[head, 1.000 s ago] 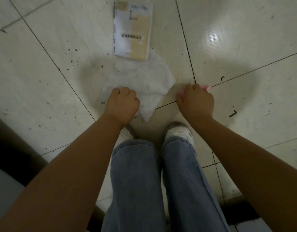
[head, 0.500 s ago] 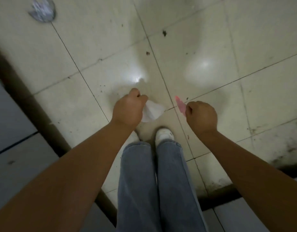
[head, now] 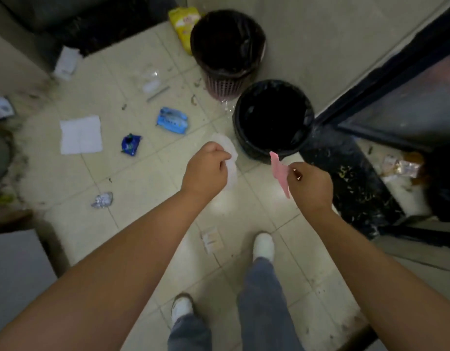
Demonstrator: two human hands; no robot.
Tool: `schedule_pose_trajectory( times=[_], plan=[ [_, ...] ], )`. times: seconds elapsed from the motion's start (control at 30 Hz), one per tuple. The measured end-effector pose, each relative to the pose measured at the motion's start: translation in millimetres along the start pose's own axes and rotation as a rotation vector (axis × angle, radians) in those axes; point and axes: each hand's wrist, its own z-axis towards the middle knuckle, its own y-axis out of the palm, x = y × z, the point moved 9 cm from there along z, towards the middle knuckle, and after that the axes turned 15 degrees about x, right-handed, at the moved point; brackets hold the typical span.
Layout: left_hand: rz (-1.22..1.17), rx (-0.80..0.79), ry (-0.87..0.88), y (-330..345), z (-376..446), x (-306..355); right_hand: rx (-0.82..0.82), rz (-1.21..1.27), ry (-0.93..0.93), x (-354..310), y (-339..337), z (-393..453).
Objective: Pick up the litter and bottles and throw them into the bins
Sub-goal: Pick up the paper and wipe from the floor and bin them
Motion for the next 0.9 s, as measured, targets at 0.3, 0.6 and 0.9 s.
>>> schedule_pose_trajectory(
  times=[0.3, 0.6, 0.9],
  plan=[
    [-0.072, 0.133, -0.209, 125, 153, 63, -0.076, 0.005, -0.121, 73, 49, 172],
    [0.183, -0.248, -0.353, 251, 166, -8, -0.608, -0.132, 0.041, 133, 168, 183],
    [0.332, -0.425, -0.229, 257, 168, -23, -0.742, -0.094, 0.025, 130, 180, 165]
  ],
)
